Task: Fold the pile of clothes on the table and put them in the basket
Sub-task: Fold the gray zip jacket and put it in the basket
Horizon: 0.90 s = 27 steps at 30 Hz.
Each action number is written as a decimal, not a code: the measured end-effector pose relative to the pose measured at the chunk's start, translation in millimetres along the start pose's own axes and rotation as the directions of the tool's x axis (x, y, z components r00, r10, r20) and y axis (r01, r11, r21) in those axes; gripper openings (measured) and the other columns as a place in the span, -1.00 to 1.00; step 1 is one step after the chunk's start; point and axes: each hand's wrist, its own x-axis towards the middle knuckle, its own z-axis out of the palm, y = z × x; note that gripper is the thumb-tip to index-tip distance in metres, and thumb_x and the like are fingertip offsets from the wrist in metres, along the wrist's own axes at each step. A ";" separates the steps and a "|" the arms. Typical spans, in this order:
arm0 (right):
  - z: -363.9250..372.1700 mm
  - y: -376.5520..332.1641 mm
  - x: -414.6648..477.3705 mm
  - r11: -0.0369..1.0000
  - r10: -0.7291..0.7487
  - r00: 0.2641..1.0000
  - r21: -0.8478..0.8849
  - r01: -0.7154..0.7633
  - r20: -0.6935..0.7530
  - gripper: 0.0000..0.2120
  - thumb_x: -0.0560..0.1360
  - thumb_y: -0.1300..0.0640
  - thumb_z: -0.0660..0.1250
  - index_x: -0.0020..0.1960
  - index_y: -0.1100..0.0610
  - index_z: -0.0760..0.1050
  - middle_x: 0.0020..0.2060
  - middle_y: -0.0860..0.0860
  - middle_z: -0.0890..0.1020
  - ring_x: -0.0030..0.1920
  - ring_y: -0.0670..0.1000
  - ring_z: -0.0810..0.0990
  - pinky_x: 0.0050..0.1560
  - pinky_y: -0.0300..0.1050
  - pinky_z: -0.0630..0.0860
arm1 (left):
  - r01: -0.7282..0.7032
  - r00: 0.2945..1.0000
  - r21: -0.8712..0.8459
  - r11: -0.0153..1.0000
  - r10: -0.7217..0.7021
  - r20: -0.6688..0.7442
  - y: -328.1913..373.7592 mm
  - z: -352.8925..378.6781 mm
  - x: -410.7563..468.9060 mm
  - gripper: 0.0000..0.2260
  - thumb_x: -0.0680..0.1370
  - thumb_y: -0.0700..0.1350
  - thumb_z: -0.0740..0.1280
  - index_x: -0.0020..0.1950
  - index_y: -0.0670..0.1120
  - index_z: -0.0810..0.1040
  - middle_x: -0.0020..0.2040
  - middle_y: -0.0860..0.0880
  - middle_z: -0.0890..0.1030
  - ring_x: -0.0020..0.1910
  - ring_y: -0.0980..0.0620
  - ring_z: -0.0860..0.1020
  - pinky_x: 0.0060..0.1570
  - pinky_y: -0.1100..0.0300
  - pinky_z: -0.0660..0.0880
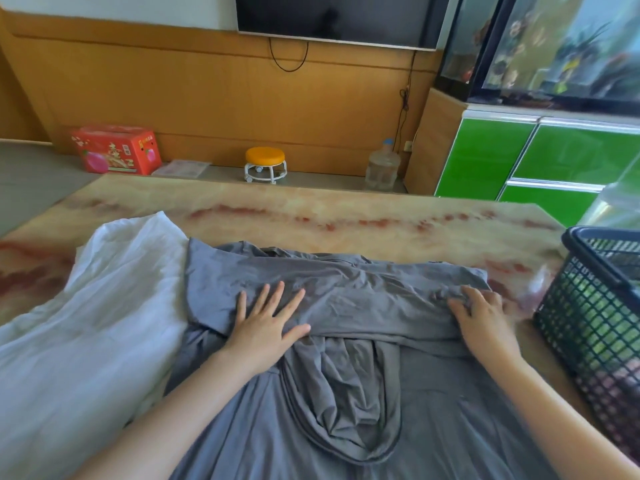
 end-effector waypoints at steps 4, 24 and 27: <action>-3.3 9.8 19.5 0.991 -0.008 0.998 -0.130 0.016 0.055 -0.79 0.49 -0.06 0.34 0.03 0.04 0.54 0.08 0.08 0.44 0.14 0.19 0.28 0.16 0.11 0.34 | -0.004 1.000 -0.017 1.000 0.004 -0.006 0.7 -3.2 1.2 -0.39 0.48 0.38 -0.22 0.49 0.25 -0.27 0.54 0.03 -0.26 0.50 0.03 -0.30 0.42 -0.18 -0.31; -18.8 8.8 41.3 0.983 0.129 0.985 0.146 -0.111 -0.115 -0.87 0.45 0.23 0.39 -0.09 0.20 0.44 0.03 0.20 0.52 0.07 0.20 0.46 -0.07 -0.06 0.34 | -0.086 0.974 -0.114 0.990 0.060 -0.219 8.3 21.9 -3.6 -0.24 0.25 0.49 -0.51 0.44 0.39 -0.19 0.52 0.16 -0.25 0.49 0.16 -0.29 0.46 -0.05 -0.29; -14.7 15.3 35.0 0.986 0.158 0.986 0.055 -0.155 -0.059 -0.92 0.50 0.23 0.33 -0.04 0.16 0.44 0.08 0.18 0.52 0.11 0.19 0.43 -0.07 -0.04 0.36 | -0.086 0.973 -0.113 0.990 0.059 -0.224 8.1 22.1 -3.5 -0.23 0.24 0.49 -0.52 0.44 0.38 -0.19 0.52 0.16 -0.24 0.49 0.17 -0.28 0.47 -0.05 -0.27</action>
